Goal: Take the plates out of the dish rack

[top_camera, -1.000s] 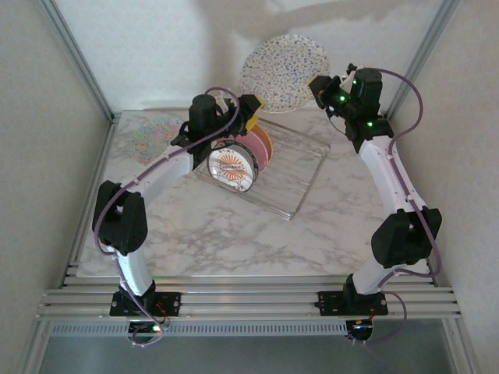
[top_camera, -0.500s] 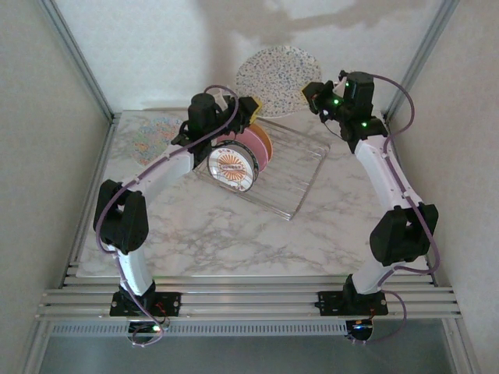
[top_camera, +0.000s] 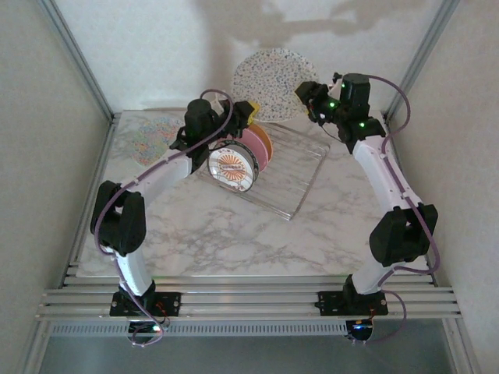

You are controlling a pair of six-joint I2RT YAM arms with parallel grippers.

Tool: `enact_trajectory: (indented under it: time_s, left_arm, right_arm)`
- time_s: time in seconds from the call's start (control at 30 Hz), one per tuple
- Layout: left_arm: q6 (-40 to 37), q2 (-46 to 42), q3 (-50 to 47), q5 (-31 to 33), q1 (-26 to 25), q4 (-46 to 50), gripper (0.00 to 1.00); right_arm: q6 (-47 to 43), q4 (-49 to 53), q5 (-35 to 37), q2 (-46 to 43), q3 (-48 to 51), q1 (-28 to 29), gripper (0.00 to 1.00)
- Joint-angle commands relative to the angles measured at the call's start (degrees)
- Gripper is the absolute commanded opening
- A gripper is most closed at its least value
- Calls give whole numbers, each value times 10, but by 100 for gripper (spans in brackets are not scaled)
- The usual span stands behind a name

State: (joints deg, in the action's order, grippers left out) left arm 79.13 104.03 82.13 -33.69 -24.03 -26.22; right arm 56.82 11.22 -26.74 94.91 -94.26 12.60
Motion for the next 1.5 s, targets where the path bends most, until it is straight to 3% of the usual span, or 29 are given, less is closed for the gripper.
enact_trajectory:
  time_s: [0.0,0.13,0.3,0.53,0.7,1.0,1.47]
  left_arm:
    - [4,-44,-24,-2,22,-97,0]
    - [5,-74,-54,-1,44,-103,0]
    - [6,-128,-127,2,102,-95,0]
    - [-32,-217,-257,23,215,-46,0]
    - [-13,-258,-377,51,294,-89,0]
    - [-21,-213,-465,54,368,-162,0]
    - [-46,-83,-430,35,386,-193,0]
  right_arm:
    - [-50,26,5,-28,-21,8,62]
    - [-120,37,38,-48,-17,19,70]
    - [-226,10,81,-82,15,50,73]
    - [-546,-98,108,-149,119,156,75]
    - [-716,-94,120,-167,150,231,80]
    - [-755,-42,135,-129,106,294,82]
    - [-748,-16,135,-107,78,299,83]
